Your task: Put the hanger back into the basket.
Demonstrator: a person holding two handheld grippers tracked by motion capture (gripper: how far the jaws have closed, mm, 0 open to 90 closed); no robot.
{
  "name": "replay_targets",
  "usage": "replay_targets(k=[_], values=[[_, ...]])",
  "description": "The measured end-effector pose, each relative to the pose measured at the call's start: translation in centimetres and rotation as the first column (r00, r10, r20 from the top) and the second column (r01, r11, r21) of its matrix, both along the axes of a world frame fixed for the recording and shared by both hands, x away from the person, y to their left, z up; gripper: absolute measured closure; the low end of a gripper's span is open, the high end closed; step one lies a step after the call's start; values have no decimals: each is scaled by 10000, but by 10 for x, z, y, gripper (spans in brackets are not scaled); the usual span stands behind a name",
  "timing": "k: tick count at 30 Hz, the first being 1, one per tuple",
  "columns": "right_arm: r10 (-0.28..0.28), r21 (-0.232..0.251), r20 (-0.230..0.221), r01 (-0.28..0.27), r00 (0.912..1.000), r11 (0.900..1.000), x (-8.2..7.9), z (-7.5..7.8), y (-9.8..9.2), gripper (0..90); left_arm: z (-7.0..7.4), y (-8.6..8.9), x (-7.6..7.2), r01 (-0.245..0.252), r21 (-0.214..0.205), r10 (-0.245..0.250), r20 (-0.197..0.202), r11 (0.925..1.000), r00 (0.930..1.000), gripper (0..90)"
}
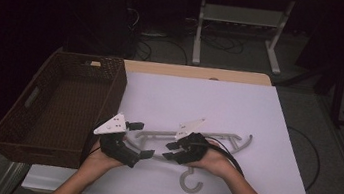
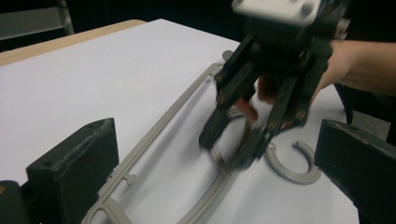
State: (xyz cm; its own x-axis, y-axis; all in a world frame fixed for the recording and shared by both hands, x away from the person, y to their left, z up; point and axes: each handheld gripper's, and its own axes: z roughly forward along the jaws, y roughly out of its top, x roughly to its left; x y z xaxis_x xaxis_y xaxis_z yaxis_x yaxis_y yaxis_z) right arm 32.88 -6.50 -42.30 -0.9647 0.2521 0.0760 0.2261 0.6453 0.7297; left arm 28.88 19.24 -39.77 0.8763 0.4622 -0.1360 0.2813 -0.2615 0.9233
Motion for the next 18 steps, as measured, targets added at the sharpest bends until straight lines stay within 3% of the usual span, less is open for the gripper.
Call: replay_targets(k=[5, 7, 10, 12, 14, 17, 18], values=[[-1002, 667, 204, 987, 9948, 9929, -7, 15, -27, 421, -1, -1, 1, 77, 82, -76, -42, 9999, 10000, 0], [-1759, 999, 220, 1729, 9842, 9799, -14, 22, -41, 342, -1, -2, 1, 139, 151, -139, -32, 9998, 9999, 0], [-2060, 1101, 359, 2010, 9779, 9734, -16, 25, -49, 310, -2, -2, 1, 176, 220, -175, -47, 9996, 9998, 0], [-2577, 1355, 418, 2501, 9653, 9587, -20, 29, -65, 269, -3, -3, 2, 271, 354, -268, -88, 9990, 9996, 0], [-2681, 1387, 462, 2596, 9623, 9557, -21, 29, -69, 266, -4, -4, 3, 294, 360, -289, -136, 9989, 9995, 0], [-3053, 1577, 501, 2943, 9510, 9426, -25, 31, -82, 248, -4, -5, 4, 359, 507, -352, -144, 9981, 9993, 0], [-3294, 1648, 528, 3171, 9427, 9340, -29, 32, -90, 239, -5, -5, 5, 381, 542, -373, -165, 9978, 9992, 0]])
